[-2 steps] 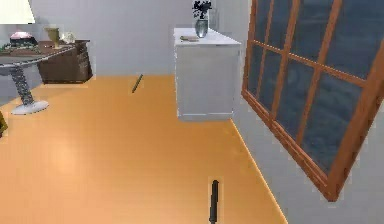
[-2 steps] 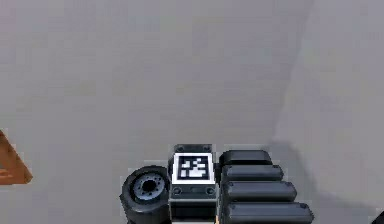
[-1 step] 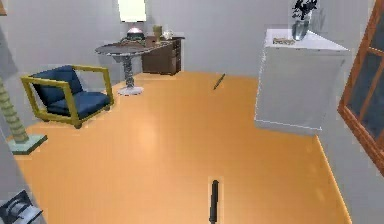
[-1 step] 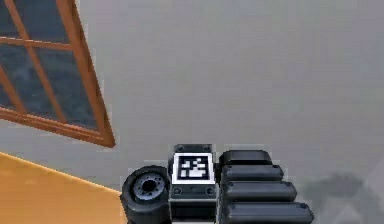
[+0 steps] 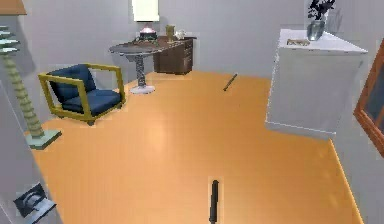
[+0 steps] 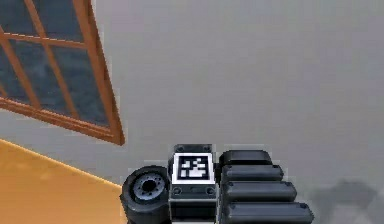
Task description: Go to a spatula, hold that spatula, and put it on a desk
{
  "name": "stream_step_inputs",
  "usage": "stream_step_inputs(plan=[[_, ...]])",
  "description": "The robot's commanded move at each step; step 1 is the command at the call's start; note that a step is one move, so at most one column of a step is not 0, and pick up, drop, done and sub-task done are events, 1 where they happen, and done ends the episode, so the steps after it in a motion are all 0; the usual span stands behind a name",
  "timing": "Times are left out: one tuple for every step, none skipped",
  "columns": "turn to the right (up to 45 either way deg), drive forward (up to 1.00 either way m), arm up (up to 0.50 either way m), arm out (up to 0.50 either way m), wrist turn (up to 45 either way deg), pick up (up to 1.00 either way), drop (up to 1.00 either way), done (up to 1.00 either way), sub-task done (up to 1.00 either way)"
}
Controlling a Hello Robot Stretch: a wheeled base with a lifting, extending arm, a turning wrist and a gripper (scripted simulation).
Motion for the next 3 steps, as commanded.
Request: stream_step_inputs(plan=[[0.0, 0.50, 0.00, 0.00, 0.0, 0.00, 0.00, 0.00, 0.00], [0.0, 1.00, 0.00, 0.00, 0.0, 0.00, 0.00, 0.00, 0.00], [0.0, 1.00, 0.00, 0.00, 0.0, 0.00, 0.00, 0.00, 0.00]])
